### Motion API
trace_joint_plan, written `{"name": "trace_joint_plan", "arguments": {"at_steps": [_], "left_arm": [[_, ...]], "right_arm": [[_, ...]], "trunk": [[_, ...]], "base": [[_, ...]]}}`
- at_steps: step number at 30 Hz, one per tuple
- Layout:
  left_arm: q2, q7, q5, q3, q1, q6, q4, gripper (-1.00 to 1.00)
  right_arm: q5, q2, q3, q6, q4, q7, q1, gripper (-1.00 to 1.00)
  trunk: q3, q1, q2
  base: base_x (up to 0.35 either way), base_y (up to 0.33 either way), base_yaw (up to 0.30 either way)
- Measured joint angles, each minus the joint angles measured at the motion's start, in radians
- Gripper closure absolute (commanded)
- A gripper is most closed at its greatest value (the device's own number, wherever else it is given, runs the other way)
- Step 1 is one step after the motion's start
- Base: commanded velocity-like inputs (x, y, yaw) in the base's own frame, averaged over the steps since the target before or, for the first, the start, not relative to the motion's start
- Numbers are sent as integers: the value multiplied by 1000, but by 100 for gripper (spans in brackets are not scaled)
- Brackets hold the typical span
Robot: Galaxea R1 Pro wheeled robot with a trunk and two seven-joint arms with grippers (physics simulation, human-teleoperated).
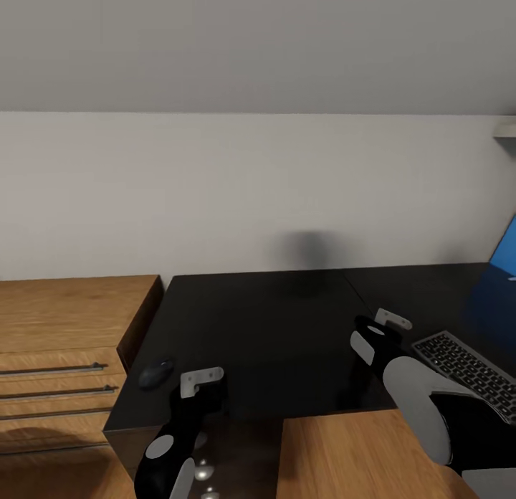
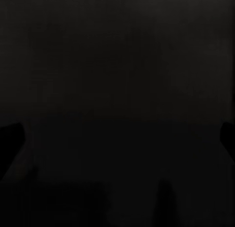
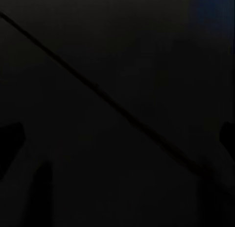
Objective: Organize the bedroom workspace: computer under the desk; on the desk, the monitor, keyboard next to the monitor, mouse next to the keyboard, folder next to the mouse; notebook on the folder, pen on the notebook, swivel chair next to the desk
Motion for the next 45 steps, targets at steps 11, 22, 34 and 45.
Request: {"name": "trace_joint_plan", "arguments": {"at_steps": [11,22,34,45], "left_arm": [[0,0,0,-1,0,0,3,-100],[-13,33,21,-16,-32,2,-30,-100],[-7,36,22,-13,-28,-66,-23,-100],[-5,36,23,-12,-28,-123,-22,-100]], "right_arm": [[3,5,2,-3,-2,-2,0,-100],[0,31,-8,-14,-38,-32,-34,-100],[1,31,-9,-16,-42,-34,-92,-100],[1,30,-9,-16,-42,-34,-91,-100]], "trunk": [[9,-12,21],[10,-12,21],[9,-12,21],[9,-12,21]], "base": [[0,0,0],[0,0,0],[0,0,0],[0,0,0]]}}
